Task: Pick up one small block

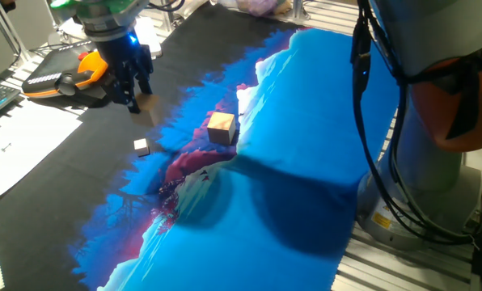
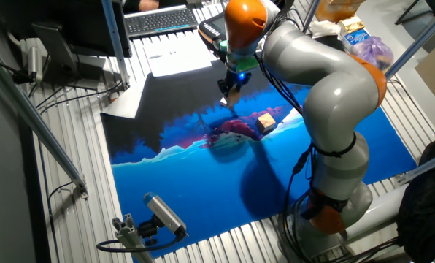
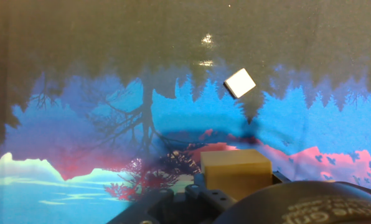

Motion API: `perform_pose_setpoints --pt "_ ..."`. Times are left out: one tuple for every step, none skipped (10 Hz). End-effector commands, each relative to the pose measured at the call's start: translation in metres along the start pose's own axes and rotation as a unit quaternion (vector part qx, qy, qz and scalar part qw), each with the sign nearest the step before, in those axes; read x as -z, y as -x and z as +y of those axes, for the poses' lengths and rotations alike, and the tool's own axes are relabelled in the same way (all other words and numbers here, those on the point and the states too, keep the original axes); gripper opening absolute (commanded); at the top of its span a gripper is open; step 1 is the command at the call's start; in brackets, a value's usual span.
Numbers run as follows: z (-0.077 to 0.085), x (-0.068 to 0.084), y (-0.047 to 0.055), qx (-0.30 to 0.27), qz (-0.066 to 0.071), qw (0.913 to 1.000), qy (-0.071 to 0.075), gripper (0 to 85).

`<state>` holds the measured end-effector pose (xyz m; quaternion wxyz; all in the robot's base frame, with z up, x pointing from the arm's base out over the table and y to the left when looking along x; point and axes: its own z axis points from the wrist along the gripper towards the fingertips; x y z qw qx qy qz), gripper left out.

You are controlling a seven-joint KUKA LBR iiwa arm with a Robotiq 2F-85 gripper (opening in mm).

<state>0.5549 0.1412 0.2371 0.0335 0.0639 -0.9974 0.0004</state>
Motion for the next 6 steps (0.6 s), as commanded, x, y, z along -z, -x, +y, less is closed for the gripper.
perform_pose_setpoints --pt "-0.0001 -0.0003 -0.0001 0.0 0.0 1.0 -0.003 0.0" --pt "-0.0005 -0.0006 -0.0001 -0.001 0.001 1.0 -0.003 0.0" --pt "-0.0004 -0.001 0.0 -0.001 0.001 1.0 0.0 0.0" --pt "0.0006 -0.0007 0.0 -0.002 0.002 1.0 0.003 0.0" --pt "0.001 -0.0011 0.0001 -0.003 0.002 1.0 0.001 0.0" --pt "0.001 -0.001 0.0 -0.003 0.003 1.0 -0.001 0.0"
